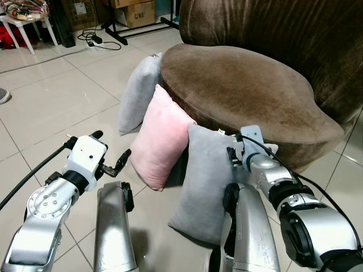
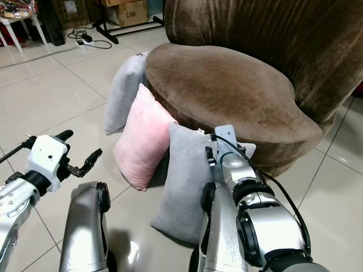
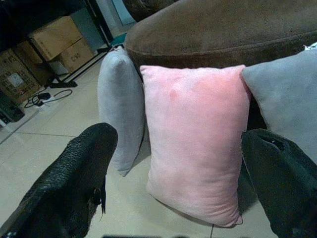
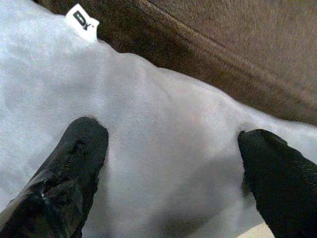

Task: Move the pillow to the sofa from floor

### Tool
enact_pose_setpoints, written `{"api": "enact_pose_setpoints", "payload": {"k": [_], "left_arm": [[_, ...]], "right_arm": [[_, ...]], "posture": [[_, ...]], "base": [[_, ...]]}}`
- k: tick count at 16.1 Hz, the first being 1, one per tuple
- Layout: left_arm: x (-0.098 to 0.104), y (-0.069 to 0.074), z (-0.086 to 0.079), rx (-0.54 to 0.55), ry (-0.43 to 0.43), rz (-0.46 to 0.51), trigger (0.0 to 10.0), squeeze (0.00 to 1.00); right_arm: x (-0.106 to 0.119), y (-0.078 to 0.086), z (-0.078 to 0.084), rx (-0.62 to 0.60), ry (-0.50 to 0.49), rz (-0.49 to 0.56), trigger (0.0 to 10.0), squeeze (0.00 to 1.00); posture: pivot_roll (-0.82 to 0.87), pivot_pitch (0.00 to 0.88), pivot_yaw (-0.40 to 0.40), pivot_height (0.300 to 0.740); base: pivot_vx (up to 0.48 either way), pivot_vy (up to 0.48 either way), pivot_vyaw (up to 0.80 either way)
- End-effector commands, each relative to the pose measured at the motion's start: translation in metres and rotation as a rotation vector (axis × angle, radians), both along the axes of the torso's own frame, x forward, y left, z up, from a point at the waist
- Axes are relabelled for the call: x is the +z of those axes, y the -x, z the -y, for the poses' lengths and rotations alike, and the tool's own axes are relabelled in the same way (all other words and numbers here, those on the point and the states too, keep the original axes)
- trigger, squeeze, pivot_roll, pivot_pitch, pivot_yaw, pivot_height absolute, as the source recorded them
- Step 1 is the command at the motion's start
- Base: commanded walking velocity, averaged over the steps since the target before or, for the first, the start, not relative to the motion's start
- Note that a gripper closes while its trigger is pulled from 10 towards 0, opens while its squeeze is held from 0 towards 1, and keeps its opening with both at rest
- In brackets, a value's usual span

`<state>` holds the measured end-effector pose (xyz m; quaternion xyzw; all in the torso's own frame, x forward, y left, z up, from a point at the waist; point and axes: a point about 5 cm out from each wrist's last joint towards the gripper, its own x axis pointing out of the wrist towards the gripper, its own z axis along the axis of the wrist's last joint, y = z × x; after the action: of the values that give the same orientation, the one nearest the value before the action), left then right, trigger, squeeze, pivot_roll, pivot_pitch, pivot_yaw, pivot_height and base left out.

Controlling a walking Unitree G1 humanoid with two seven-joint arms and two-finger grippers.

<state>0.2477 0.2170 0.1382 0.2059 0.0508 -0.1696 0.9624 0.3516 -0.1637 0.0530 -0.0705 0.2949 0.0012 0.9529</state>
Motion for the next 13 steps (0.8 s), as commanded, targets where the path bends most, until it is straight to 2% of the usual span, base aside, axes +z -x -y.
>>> {"api": "enact_pose_setpoints", "payload": {"k": [1, 5, 7, 8, 9, 12, 13], "left_arm": [[0.002, 0.000, 0.002, -0.017, 0.001, -0.008, 10.0, 0.00], [0.002, 0.004, 0.002, -0.011, 0.004, -0.021, 10.0, 0.00], [0.001, 0.006, 0.004, -0.018, 0.006, -0.030, 10.0, 0.00], [0.000, 0.007, 0.005, -0.026, 0.005, -0.036, 10.0, 0.00], [-0.001, 0.008, 0.007, -0.041, 0.001, -0.047, 10.0, 0.00], [-0.001, 0.009, 0.010, -0.062, 0.001, -0.058, 10.0, 0.00], [-0.001, 0.011, 0.010, -0.072, -0.006, -0.068, 10.0, 0.00]], "right_arm": [[-0.006, 0.004, -0.011, 0.016, -0.102, -0.039, 10.0, 0.00], [-0.009, 0.006, -0.028, 0.045, -0.203, -0.011, 10.0, 0.00], [-0.011, 0.007, -0.030, 0.031, -0.205, -0.009, 9.8, 0.00], [-0.012, 0.007, -0.030, 0.019, -0.200, -0.009, 4.9, 0.00], [-0.013, 0.008, -0.032, 0.001, -0.170, -0.007, 2.2, 0.00], [-0.015, 0.010, -0.034, 0.011, -0.111, -0.008, 1.0, 0.00], [-0.018, 0.012, -0.036, 0.015, -0.060, -0.022, 0.0, 0.00]], "posture": [[0.07, 0.000, -0.053, 0.357], [0.07, 0.003, -0.048, 0.357], [0.07, 0.010, -0.044, 0.357], [0.06, 0.016, -0.039, 0.357], [0.06, 0.021, -0.038, 0.357], [0.06, 0.032, -0.040, 0.357], [0.07, 0.048, -0.047, 0.357]], "base": [[0.000, 0.000, 0.00], [0.000, 0.000, 0.00], [0.000, 0.000, 0.00], [0.000, 0.000, 0.00], [0.000, 0.000, 0.00], [0.000, 0.000, 0.00], [0.000, 0.000, 0.00]]}}
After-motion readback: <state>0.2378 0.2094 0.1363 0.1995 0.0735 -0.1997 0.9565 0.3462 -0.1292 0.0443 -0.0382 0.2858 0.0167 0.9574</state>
